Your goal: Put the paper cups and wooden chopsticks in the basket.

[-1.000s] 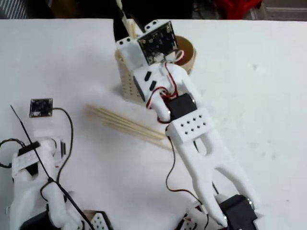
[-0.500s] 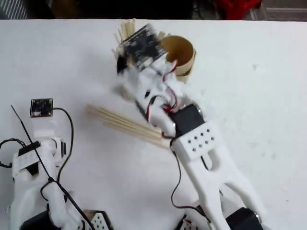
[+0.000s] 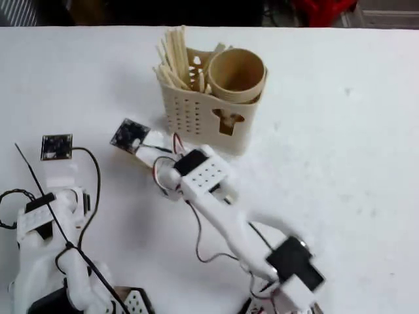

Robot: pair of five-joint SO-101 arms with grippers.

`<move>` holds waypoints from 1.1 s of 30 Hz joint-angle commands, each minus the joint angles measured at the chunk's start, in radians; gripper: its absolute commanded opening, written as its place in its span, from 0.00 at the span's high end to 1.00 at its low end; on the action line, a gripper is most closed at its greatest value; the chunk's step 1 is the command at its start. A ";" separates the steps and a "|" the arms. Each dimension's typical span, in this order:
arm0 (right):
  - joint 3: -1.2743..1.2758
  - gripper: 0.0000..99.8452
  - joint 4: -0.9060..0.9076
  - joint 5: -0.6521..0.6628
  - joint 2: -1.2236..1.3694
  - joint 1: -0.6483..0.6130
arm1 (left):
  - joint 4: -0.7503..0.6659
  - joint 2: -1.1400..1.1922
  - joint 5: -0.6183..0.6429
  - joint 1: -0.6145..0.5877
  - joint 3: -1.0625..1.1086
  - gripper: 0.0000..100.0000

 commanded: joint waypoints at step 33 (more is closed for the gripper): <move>0.029 0.98 0.082 -0.057 0.010 -0.044 | -0.017 -0.007 0.014 -0.007 0.000 0.87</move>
